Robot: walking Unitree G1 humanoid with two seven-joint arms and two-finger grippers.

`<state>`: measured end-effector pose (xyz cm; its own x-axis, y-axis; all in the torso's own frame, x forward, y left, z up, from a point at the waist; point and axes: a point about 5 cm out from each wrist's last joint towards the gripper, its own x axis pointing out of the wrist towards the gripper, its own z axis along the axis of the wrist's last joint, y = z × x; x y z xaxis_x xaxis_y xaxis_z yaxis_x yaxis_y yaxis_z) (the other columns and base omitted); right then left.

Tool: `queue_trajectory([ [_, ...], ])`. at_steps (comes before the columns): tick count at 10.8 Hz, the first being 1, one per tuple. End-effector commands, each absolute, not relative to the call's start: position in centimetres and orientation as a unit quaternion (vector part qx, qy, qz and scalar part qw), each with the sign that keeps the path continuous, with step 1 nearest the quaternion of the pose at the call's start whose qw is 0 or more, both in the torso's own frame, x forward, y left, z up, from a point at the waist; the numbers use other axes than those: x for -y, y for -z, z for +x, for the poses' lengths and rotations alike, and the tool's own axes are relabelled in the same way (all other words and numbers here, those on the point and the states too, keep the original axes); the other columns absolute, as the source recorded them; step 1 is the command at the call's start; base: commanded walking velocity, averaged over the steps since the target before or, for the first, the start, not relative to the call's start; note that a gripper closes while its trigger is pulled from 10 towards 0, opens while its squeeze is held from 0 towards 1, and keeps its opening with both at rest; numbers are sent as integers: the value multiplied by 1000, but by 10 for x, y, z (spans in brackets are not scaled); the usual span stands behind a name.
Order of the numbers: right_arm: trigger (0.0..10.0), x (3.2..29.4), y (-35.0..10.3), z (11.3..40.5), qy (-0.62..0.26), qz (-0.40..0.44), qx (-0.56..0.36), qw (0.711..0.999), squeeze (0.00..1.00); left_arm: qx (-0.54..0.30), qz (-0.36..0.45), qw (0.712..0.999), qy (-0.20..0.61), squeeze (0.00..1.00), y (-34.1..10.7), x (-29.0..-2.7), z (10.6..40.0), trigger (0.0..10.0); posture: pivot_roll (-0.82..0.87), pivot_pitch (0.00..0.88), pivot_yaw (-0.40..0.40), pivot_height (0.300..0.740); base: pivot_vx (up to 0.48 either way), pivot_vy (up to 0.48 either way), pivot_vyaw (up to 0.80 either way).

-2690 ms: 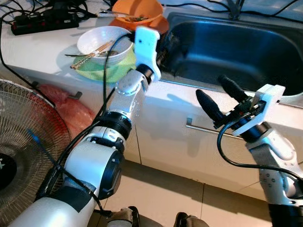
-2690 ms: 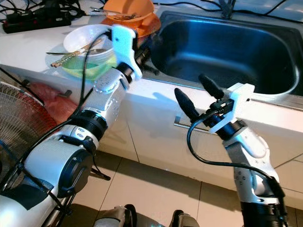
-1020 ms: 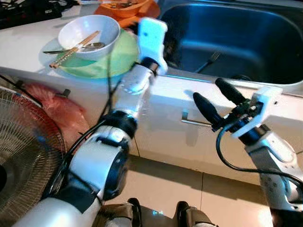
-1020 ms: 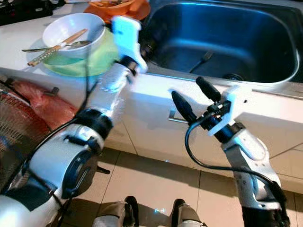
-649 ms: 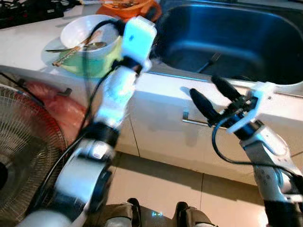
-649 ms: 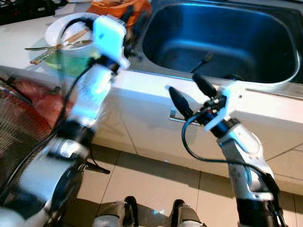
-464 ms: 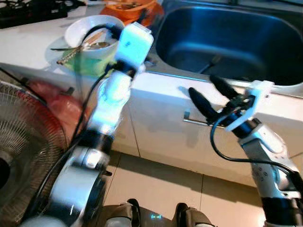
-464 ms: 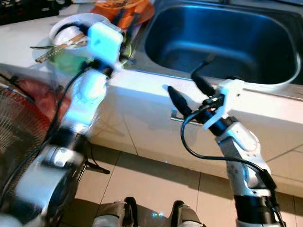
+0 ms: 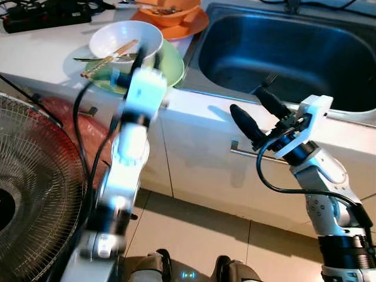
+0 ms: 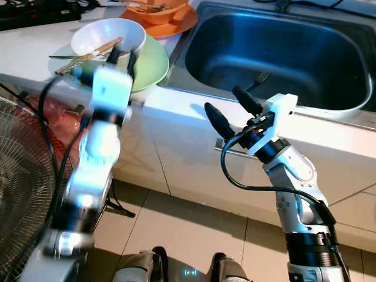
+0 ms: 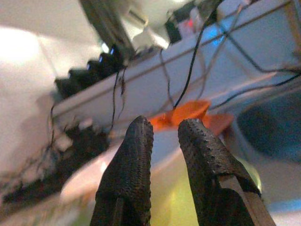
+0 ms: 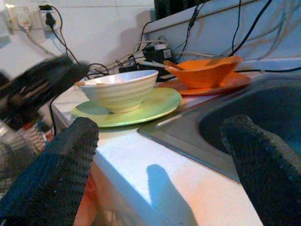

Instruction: Kitchen organization

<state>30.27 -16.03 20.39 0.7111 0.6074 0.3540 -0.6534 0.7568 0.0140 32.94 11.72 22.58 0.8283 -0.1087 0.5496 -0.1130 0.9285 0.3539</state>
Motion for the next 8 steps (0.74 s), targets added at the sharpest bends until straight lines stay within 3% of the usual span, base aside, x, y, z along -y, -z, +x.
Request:
queue_trajectory([
  [1,10000,159,-205,303,-349,66,171,919,0,282,153,947,11,0,-216,-116,325,10000,40,148,16,740,0,0,0],
  [3,10000,158,-204,304,-351,66,173,918,0,283,99,953,35,0,-213,-119,317,10000,44,140,17,740,0,0,0],
  [8,10000,156,-200,305,-355,72,171,916,0,224,141,964,-24,0,-174,-157,284,10000,69,155,6,740,0,0,0],
])
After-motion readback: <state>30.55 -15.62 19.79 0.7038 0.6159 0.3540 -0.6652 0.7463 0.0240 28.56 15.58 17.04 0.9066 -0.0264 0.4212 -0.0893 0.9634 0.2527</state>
